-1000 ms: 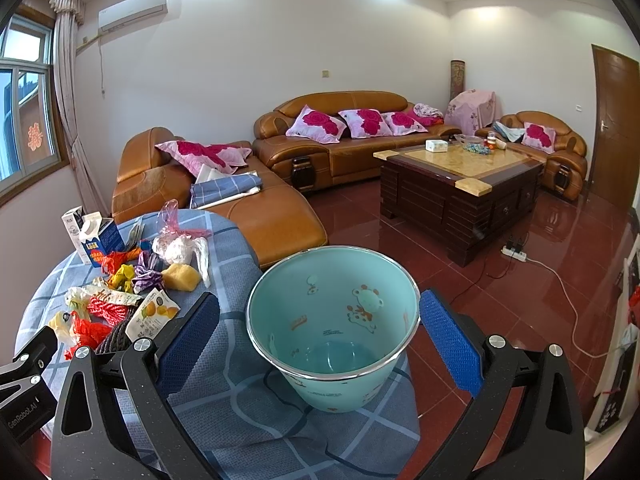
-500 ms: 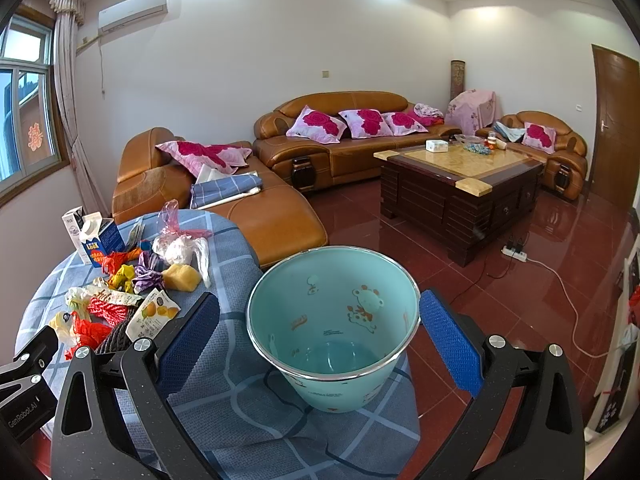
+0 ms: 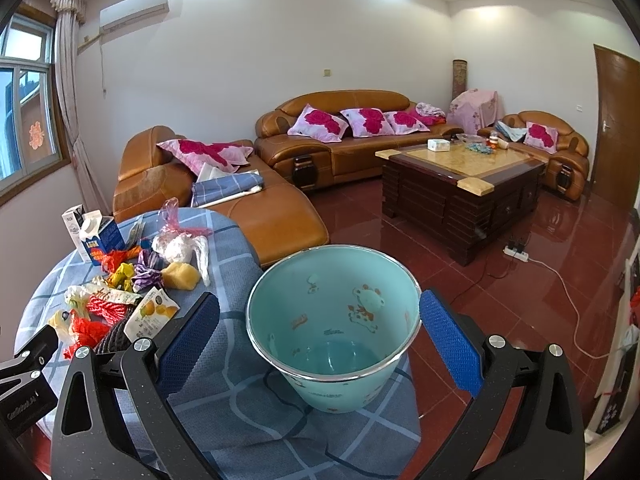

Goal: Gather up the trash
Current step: 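Grasp the white snack wrapper with the right gripper while the left grasps the yellow-white plastic bag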

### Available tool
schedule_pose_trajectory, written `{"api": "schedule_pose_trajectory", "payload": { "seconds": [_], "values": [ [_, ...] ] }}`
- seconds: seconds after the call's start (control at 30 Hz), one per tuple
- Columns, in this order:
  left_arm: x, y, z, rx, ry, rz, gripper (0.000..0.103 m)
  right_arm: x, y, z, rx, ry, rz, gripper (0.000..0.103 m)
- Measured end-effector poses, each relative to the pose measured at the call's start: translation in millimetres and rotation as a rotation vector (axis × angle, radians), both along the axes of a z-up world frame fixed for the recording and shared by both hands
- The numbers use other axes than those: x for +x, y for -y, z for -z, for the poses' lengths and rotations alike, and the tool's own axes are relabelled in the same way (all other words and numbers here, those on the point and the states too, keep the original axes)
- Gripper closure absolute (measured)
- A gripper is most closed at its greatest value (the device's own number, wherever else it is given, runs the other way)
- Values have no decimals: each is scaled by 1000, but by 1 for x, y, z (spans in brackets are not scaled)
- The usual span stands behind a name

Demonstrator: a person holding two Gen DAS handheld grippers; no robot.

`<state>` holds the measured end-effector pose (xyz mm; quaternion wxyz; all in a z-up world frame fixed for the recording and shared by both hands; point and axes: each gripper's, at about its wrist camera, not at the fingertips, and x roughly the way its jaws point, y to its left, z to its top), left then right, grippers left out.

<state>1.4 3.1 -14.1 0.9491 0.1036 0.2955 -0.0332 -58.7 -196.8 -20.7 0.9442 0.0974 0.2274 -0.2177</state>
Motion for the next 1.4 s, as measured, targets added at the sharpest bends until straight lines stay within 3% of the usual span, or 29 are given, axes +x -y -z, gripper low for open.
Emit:
{"api": "schedule_pose_trajectory", "payload": {
  "seconds": [0.23, 0.43, 0.57, 0.93, 1.1, 1.23, 1.4],
  "values": [
    [27, -45, 6, 0, -14, -77, 6, 21, -10, 6, -1, -14, -70, 6],
    [51, -90, 15, -38, -56, -146, 6, 54, -38, 12, 2, -45, -175, 15],
    [69, -112, 22, -62, -83, -195, 6, 78, -57, 18, 8, -77, -239, 16],
    [112, -125, 41, -74, -130, -203, 7, 129, -80, 39, 59, -169, -310, 30],
    [131, -120, 45, -88, -146, -185, 7, 149, -90, 47, 104, -204, -344, 31],
    [147, -119, 55, -80, -175, -191, 7, 163, -98, 58, 130, -242, -365, 40],
    [162, -120, 67, -85, -211, -197, 8, 176, -97, 72, 191, -286, -370, 41]
  ]
}}
